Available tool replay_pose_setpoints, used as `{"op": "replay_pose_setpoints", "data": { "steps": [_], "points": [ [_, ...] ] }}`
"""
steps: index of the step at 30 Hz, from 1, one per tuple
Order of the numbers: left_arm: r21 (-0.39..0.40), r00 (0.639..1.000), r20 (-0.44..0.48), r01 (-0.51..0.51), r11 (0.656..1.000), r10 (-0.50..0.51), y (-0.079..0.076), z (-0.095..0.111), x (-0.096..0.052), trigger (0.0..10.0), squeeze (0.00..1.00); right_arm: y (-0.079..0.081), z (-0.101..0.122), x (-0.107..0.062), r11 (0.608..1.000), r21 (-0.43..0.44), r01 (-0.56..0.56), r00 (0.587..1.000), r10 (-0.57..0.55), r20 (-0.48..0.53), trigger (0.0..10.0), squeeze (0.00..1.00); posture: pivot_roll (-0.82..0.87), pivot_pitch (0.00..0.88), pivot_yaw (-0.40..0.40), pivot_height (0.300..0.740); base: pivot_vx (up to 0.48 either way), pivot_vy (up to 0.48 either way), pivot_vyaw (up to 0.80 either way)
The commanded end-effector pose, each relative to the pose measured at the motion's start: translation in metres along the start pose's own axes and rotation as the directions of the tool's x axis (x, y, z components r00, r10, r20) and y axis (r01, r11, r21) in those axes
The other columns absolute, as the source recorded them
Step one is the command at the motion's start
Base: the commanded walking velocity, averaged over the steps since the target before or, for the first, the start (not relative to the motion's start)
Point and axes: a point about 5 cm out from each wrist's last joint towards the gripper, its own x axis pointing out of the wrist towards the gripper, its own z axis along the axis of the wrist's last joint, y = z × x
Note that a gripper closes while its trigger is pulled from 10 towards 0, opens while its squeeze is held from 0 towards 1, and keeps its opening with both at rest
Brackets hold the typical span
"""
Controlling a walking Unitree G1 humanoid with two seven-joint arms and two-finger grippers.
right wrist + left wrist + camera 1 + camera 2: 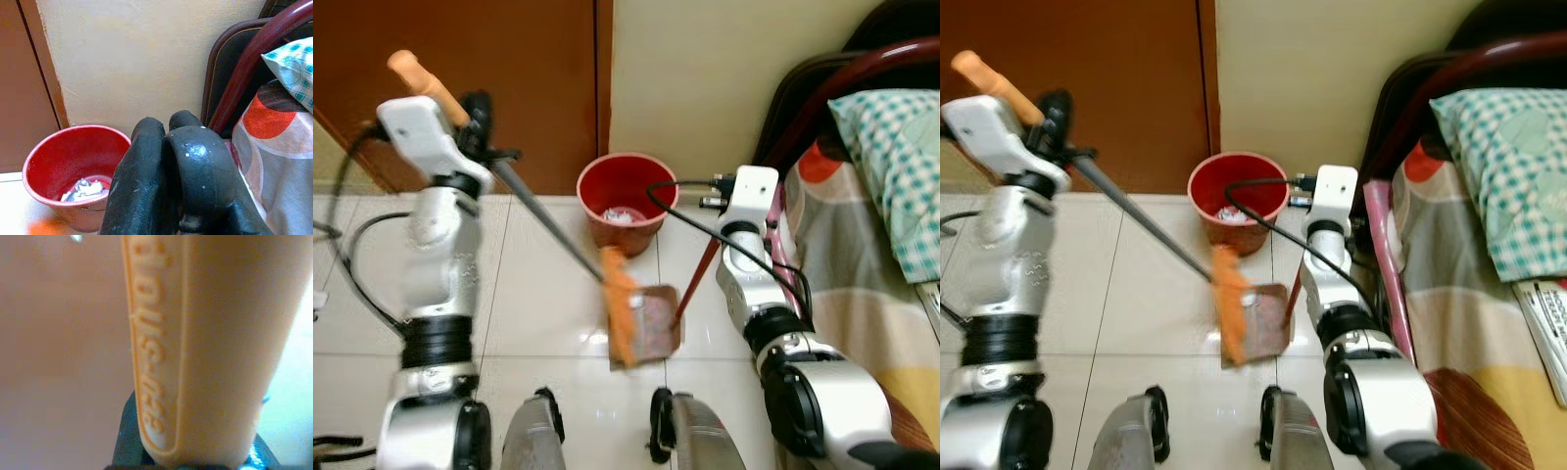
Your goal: Sweep floor
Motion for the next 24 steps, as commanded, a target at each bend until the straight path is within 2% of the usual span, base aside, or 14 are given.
{"op": "replay_pose_setpoints", "data": {
  "steps": [1,5,11,12,14,16,17,19,21,22,24],
  "points": [
    [-0.049,0.989,0.145,0.013,0.999,-0.006,-0.005,0.036,0.007,10.0,0.0,-0.002,-0.002,0.001,1.0,-0.015,-0.001,1.0,0.001,-0.013,10.0,0.0,0.05,0.2,-0.063,0.74,0.0,0.0,0.0],
    [-0.043,0.984,0.177,0.003,0.999,0.004,0.001,0.05,0.01,10.0,0.0,-0.002,-0.002,0.001,1.0,-0.018,-0.002,1.0,0.002,-0.016,10.0,0.0,0.05,0.198,-0.064,0.74,0.0,0.0,0.0],
    [-0.022,0.981,0.195,0.001,1.0,0.004,0.005,0.06,0.014,10.0,0.0,-0.002,-0.002,0.001,1.0,-0.019,-0.002,1.0,0.001,-0.021,10.0,0.0,0.05,0.191,-0.062,0.74,0.0,0.0,0.0],
    [0.065,0.981,0.192,0.007,0.998,-0.019,0.012,0.062,0.015,10.0,0.0,-0.002,-0.002,0.001,1.0,-0.019,0.0,1.0,0.0,-0.021,10.0,0.0,0.05,0.191,-0.062,0.74,0.0,0.0,0.0],
    [0.087,0.982,0.189,0.007,0.996,-0.023,0.014,0.061,0.014,10.0,0.0,-0.002,-0.002,0.001,1.0,-0.019,0.0,1.0,-0.001,-0.021,10.0,0.0,0.05,0.191,-0.062,0.74,0.0,0.0,0.0],
    [0.208,0.99,0.136,0.001,0.978,-0.03,0.033,0.049,0.009,10.0,0.0,-0.003,-0.002,0.001,1.0,-0.016,0.003,1.0,-0.004,-0.017,10.0,0.0,0.06,0.189,-0.058,0.74,0.0,0.0,0.0],
    [0.208,0.99,0.136,0.001,0.978,-0.03,0.033,0.049,0.009,10.0,0.0,-0.003,-0.002,0.001,1.0,-0.016,0.003,1.0,-0.004,-0.017,10.0,0.0,0.06,0.189,-0.058,0.74,0.0,0.0,0.0],
    [0.273,0.996,0.092,-0.01,0.962,-0.015,0.049,0.04,0.003,10.0,0.0,-0.005,-0.001,0.001,1.0,-0.01,0.005,1.0,-0.005,-0.009,10.0,0.0,0.05,0.193,-0.058,0.74,0.0,0.0,0.0],
    [0.291,0.996,0.084,-0.012,0.957,-0.013,0.051,0.038,0.002,10.0,0.0,-0.005,-0.001,0.001,1.0,-0.008,0.006,1.0,-0.006,-0.008,10.0,0.0,0.05,0.193,-0.058,0.74,0.0,0.0,0.0],
    [0.343,0.999,0.051,-0.003,0.939,-0.015,0.06,0.032,-0.002,10.0,0.0,-0.006,0.0,0.002,1.0,0.0,0.007,1.0,-0.007,-0.004,10.0,0.0,0.05,0.195,-0.059,0.74,0.0,0.0,0.0],
    [0.348,1.0,0.01,0.002,0.938,-0.005,0.066,0.021,-0.005,10.0,0.0,-0.008,0.0,0.001,1.0,0.007,0.009,1.0,-0.009,-0.003,10.0,0.0,0.05,0.198,-0.06,0.74,0.0,0.0,0.0]
  ]
}}
